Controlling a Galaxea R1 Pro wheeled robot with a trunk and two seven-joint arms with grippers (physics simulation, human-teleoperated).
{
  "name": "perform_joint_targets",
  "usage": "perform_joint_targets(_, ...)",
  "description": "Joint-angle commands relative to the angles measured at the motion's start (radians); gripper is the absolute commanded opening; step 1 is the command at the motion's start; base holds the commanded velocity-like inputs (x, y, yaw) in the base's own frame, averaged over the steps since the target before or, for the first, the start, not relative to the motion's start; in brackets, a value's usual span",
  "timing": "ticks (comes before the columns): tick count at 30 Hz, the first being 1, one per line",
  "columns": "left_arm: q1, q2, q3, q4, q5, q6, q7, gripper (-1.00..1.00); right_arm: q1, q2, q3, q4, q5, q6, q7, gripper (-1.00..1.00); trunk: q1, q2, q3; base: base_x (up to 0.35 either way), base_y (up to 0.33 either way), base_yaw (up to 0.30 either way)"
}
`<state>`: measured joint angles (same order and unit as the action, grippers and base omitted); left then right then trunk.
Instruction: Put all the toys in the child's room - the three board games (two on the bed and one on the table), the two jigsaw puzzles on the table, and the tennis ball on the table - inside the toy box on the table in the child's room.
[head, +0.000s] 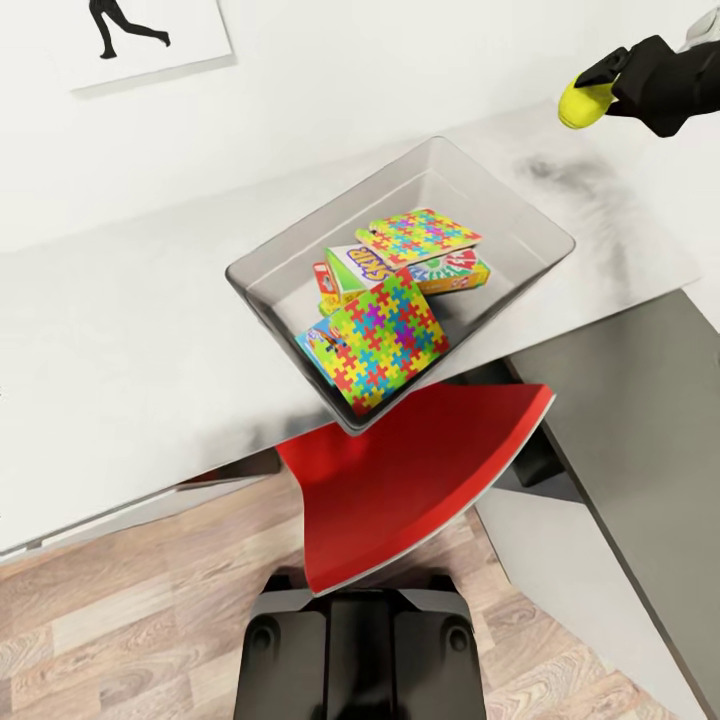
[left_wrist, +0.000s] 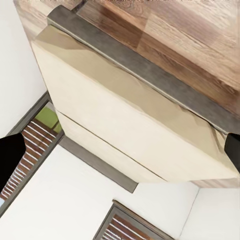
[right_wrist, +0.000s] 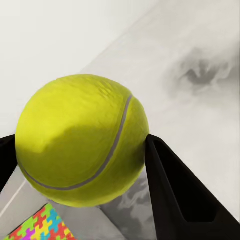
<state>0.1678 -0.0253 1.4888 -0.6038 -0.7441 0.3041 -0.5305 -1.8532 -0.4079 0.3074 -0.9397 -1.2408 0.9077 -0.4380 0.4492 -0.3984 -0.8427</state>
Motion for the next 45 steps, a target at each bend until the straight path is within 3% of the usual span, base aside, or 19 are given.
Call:
perform_joint_targets(1, -0.001, -0.001, 0.004, -0.004, -0.006, 0.004, -0.008, 1.00, 0.000, -0.001, 0.003, -0.006, -0.018, 0.007, -0.013, -1.00, 0.001, -0.002, 0.001, 0.000, 0.000, 0.000)
perform_joint_targets(14, -0.009, -0.001, 0.004, -0.004, -0.007, 0.005, -0.007, 1.00, 0.002, -0.011, 0.003, -0.053, -0.115, 0.067, -0.017, -1.00, 0.001, -0.002, 0.022, 0.000, 0.000, 0.000)
perform_joint_targets(26, -0.021, -0.001, 0.003, -0.004, -0.009, 0.006, -0.005, 1.00, 0.019, 0.011, 0.011, -0.127, -0.181, 0.089, -0.060, -1.00, 0.001, -0.002, 0.041, 0.000, 0.000, 0.000)
perform_joint_targets(30, -0.021, 0.000, 0.004, -0.004, -0.008, 0.006, -0.005, 1.00, 0.033, 0.033, 0.014, -0.142, -0.211, 0.090, -0.086, -1.00, 0.001, -0.002, 0.048, 0.000, 0.000, 0.000)
perform_joint_targets(40, -0.023, 0.001, 0.004, -0.004, -0.008, 0.006, -0.005, 1.00, 0.079, 0.089, 0.014, -0.208, -0.241, 0.091, -0.153, -1.00, 0.001, -0.002, 0.064, 0.000, 0.000, 0.000)
perform_joint_targets(45, -0.023, 0.002, 0.004, -0.004, -0.008, 0.006, -0.005, 1.00, 0.109, 0.101, 0.012, -0.269, -0.267, 0.091, -0.181, -1.00, 0.001, -0.002, 0.072, 0.000, 0.000, 0.000)
